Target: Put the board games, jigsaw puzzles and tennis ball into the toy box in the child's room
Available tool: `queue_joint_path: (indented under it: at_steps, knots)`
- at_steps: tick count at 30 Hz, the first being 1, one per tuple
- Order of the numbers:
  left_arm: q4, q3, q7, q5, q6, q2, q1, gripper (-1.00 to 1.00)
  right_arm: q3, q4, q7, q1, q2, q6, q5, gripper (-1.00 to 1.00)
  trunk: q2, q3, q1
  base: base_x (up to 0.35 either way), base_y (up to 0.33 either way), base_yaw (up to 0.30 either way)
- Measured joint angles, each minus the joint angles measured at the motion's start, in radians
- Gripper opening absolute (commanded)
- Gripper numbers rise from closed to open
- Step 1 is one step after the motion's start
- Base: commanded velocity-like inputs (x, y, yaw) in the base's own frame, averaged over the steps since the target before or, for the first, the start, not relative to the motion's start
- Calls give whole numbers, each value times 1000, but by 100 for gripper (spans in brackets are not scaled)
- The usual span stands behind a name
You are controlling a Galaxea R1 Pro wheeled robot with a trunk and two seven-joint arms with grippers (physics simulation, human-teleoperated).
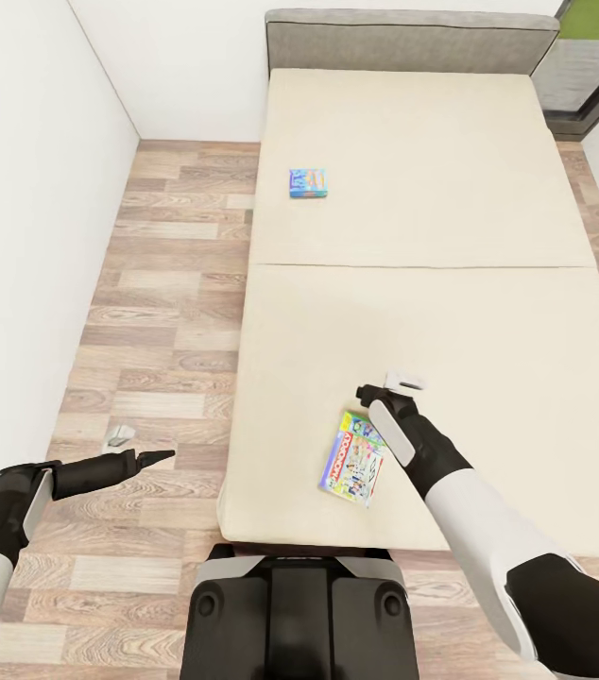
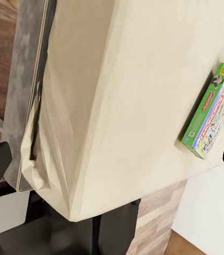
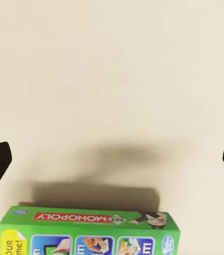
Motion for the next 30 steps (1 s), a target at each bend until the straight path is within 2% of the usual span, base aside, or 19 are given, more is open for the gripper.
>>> queue_joint_path:
  at_steps: [12, 30]
  knots:
    - [0, 0, -1, 0, 0, 1, 0, 100, 0, 4, 0, 0, 0, 0, -1, 100, 0, -3, 0, 0, 0, 0]
    - [0, 6, -3, 0, 1, 3, 0, 100, 0, 27, 0, 0, 1, -6, 0, 100, 0, -31, 0, 0, 0, 0]
